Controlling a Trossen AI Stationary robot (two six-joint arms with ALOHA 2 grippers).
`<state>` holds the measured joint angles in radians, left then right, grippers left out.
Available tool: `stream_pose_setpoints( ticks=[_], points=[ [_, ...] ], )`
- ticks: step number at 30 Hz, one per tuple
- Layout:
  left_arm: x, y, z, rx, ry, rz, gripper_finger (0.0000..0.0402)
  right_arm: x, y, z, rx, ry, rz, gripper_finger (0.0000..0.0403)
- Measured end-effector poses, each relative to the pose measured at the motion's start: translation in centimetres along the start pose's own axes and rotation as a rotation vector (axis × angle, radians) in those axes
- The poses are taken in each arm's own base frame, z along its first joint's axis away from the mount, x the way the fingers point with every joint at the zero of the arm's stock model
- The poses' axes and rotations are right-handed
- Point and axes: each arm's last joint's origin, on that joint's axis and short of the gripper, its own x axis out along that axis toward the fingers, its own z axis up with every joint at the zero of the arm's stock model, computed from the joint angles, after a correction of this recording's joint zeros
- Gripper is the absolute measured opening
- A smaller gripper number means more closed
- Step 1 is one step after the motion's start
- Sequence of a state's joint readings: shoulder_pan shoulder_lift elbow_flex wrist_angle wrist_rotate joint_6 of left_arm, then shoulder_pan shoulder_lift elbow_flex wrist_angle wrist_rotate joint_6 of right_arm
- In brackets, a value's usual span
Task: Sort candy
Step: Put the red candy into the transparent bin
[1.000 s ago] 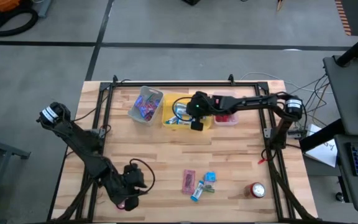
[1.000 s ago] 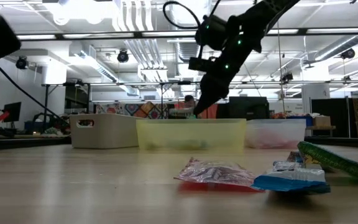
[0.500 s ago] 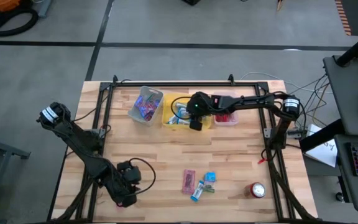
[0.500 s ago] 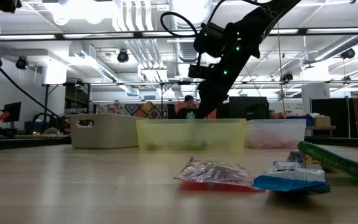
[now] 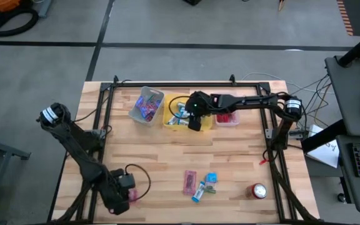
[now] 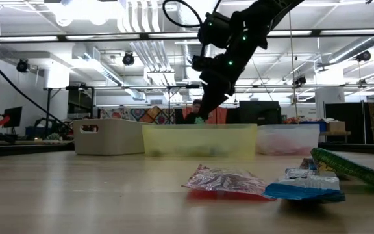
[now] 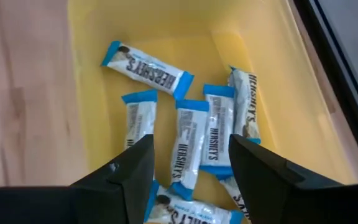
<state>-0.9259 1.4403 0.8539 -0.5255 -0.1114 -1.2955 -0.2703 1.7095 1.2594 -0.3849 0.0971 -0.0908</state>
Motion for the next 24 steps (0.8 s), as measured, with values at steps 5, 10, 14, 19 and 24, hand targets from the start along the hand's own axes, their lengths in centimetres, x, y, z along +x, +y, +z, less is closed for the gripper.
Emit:
stream_pose_setpoints(
  ticks=[5,10,14,19,24],
  points=[
    [0.1,-0.2,-1.9,-0.064,0.036,0.026,0.0162,-0.3,1.1,0.4,-0.021,-0.004,0.018,0.0199],
    [1.4,-0.4,-3.8,-0.133,0.073,0.074,0.0184,-0.6,2.1,0.7,-0.039,-0.015,0.034,0.0199],
    [2.6,-0.3,-5.0,-0.154,0.103,0.122,0.0183,-0.6,2.5,0.7,-0.05,-0.017,0.04,0.0199],
    [4.2,0.0,-5.3,-0.153,0.102,0.185,0.0172,-0.6,2.4,0.6,-0.048,-0.006,0.033,0.0199],
    [5.4,0.2,-5.5,-0.147,0.094,0.225,0.0157,-0.6,2.5,0.6,-0.039,-0.002,0.034,0.0199]
  ],
)
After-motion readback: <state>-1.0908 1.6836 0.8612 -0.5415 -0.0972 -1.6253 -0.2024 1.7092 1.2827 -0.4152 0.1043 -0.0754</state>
